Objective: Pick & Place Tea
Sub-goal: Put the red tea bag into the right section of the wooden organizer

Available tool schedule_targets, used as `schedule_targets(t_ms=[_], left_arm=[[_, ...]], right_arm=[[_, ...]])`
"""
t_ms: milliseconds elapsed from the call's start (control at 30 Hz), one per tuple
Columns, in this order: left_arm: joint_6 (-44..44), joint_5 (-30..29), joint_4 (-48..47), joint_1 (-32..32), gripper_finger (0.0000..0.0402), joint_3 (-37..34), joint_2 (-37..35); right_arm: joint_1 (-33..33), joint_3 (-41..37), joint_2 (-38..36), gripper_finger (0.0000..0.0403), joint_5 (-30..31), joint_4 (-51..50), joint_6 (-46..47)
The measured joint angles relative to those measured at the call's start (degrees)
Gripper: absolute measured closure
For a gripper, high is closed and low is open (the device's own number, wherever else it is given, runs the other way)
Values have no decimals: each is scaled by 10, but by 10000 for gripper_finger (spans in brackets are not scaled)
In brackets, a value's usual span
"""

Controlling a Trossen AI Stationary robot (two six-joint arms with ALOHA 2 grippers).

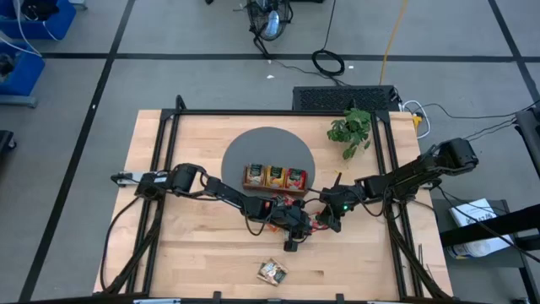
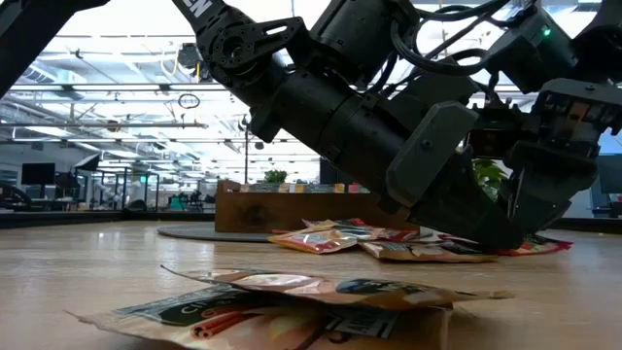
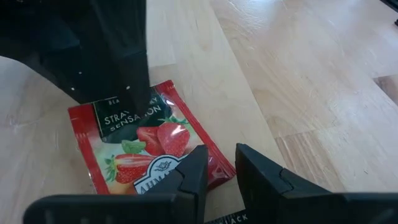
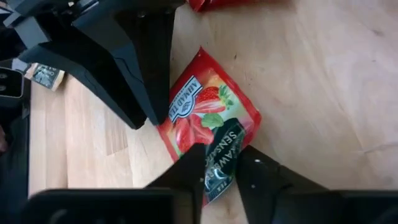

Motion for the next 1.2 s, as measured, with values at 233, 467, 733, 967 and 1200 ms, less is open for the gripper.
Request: schedule_targets(t_ms=[233, 467, 733, 967, 1200], left_arm=[[11, 0, 2, 0, 314, 0, 0], [99, -12, -20, -18, 314, -1, -15], [113, -46, -119, -68, 314, 0, -109], [74, -99, -350, -110, 314, -1, -172], [49, -162, -398, -147, 314, -7, -182]], right_arm=[[0, 0, 0, 398, 13, 5, -30], [2, 0, -5, 401, 10, 10, -47], [2, 13, -42, 403, 9, 1, -85], [2, 119, -102, 403, 14, -190, -153], [-14, 294, -105, 403, 87, -449, -233]])
